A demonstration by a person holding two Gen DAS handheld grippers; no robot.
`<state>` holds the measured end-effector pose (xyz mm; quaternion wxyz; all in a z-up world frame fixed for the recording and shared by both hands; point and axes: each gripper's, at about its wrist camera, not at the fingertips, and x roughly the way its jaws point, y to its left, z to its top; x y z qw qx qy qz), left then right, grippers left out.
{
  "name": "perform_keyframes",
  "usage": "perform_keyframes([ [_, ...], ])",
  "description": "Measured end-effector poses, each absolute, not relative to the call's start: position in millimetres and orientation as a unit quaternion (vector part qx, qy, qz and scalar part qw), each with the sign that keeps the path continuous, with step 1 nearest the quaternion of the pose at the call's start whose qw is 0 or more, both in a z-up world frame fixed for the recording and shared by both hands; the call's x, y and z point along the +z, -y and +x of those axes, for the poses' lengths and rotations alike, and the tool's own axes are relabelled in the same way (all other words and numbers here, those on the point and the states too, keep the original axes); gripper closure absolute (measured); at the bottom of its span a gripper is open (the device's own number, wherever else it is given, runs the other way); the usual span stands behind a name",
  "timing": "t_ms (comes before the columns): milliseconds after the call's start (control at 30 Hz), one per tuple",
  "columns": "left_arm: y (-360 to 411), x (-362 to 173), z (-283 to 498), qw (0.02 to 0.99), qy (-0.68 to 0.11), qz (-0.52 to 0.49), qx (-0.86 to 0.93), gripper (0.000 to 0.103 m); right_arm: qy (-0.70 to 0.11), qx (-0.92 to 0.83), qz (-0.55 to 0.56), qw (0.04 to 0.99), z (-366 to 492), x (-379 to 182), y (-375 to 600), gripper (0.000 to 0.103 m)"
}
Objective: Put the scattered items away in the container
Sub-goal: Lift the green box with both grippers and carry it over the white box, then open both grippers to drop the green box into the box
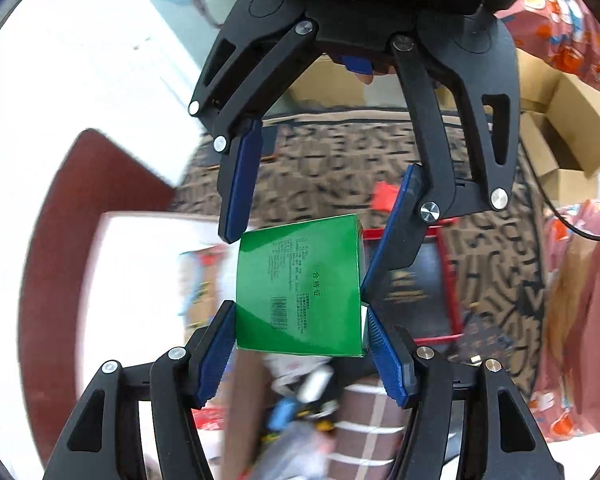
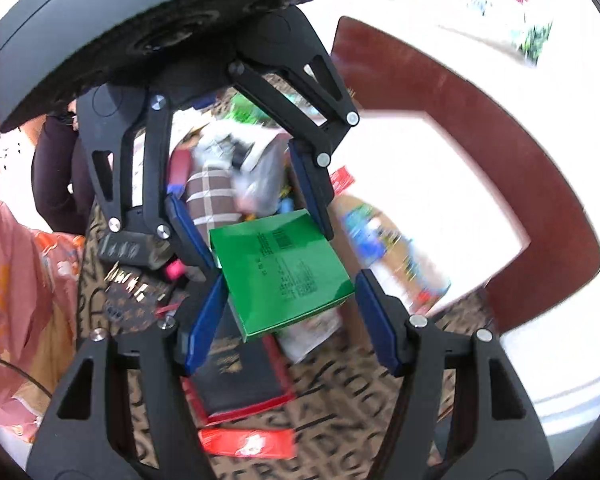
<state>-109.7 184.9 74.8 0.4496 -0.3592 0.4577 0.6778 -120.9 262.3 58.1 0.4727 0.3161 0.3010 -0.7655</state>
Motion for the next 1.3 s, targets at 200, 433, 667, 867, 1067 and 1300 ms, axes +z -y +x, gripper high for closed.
perform_keyframes([
  [200,-165.5,74.3,-170.6,0.412,-0.457,-0.374,0.694,0.038,-0.308,-0.77,0.313,0.463,-179.2,71.4,-241.3,0.036],
  [433,-152.2,24.5,-234.5,0.403,-0.427,-0.417,0.694,0.035,-0.288,-0.759,0.36,0.459,-250.9,33.5,-220.8,0.036],
  [667,-143.1,-10.2,-261.3,0.413,-0.393,-0.443,0.692,0.034,-0.271,-0.743,0.407,0.457,-280.3,-7.7,-215.0,0.036],
  [867,-131.3,-8.5,-271.0,0.398,-0.375,-0.439,0.713,0.027,-0.277,-0.756,0.405,0.434,-286.6,-9.2,-214.9,0.034],
  [1067,-108.3,5.3,-268.8,0.361,-0.355,-0.421,0.753,0.024,-0.25,-0.793,0.378,0.407,-280.5,13.1,-236.3,0.034],
  [1300,-88.0,33.8,-251.3,0.322,-0.33,-0.383,0.801,0.021,-0.268,-0.806,0.383,0.362,-275.8,8.6,-245.2,0.033],
])
